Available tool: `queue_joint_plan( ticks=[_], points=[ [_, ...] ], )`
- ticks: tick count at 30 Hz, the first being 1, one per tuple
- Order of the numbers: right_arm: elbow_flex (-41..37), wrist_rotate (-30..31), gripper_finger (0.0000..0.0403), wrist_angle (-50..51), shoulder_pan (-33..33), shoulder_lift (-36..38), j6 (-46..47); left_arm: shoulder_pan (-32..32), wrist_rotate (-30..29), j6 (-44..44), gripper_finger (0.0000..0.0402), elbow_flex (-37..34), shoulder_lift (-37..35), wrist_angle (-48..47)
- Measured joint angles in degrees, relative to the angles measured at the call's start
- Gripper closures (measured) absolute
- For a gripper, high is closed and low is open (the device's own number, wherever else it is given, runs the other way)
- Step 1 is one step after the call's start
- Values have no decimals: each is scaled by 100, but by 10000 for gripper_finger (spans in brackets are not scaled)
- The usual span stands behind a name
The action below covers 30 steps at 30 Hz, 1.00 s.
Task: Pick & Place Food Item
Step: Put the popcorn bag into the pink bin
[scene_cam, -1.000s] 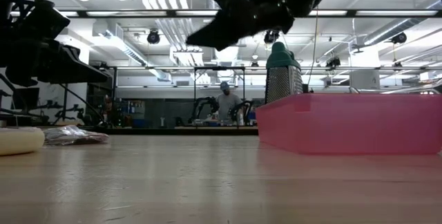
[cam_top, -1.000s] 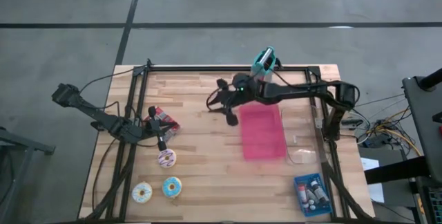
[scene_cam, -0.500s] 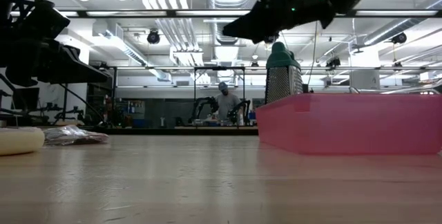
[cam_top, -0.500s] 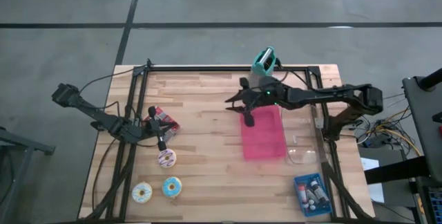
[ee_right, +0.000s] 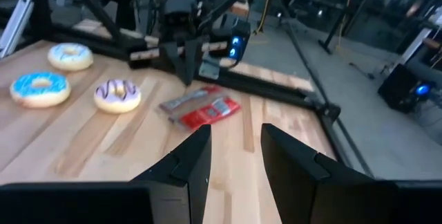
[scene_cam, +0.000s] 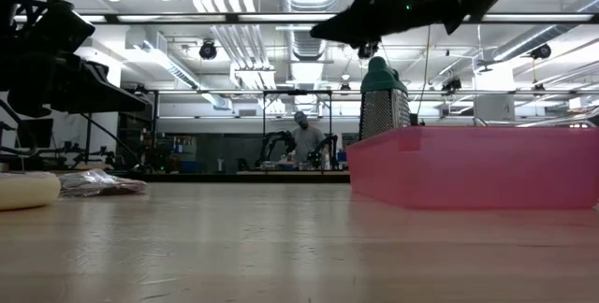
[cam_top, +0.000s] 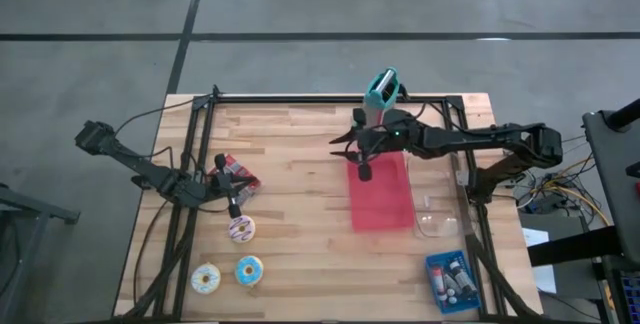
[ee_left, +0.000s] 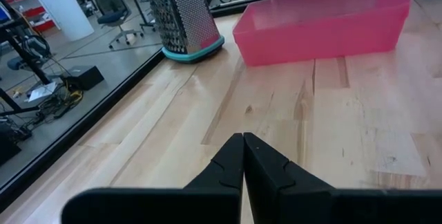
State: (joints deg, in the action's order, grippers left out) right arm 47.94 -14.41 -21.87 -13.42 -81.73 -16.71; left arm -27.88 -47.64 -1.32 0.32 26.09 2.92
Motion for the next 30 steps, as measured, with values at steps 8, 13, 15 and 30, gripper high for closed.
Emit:
queue_joint_plan(
  ticks=[8, 13, 15, 30],
  points=[
    [280, 4, 282, 19, 1, -2, -1, -2, 324, 3, 390, 1, 0, 20],
    [425, 4, 282, 28, 1, -2, 18, -2, 335, 2, 390, 1, 22, 18],
    [434, 4, 282, 33, 2, -2, 107, -2, 335, 2, 390, 0, 22, 17],
    [434, 4, 282, 61, 1, -7, 127, -2, 344, -57, 390, 2, 22, 11]
  ],
)
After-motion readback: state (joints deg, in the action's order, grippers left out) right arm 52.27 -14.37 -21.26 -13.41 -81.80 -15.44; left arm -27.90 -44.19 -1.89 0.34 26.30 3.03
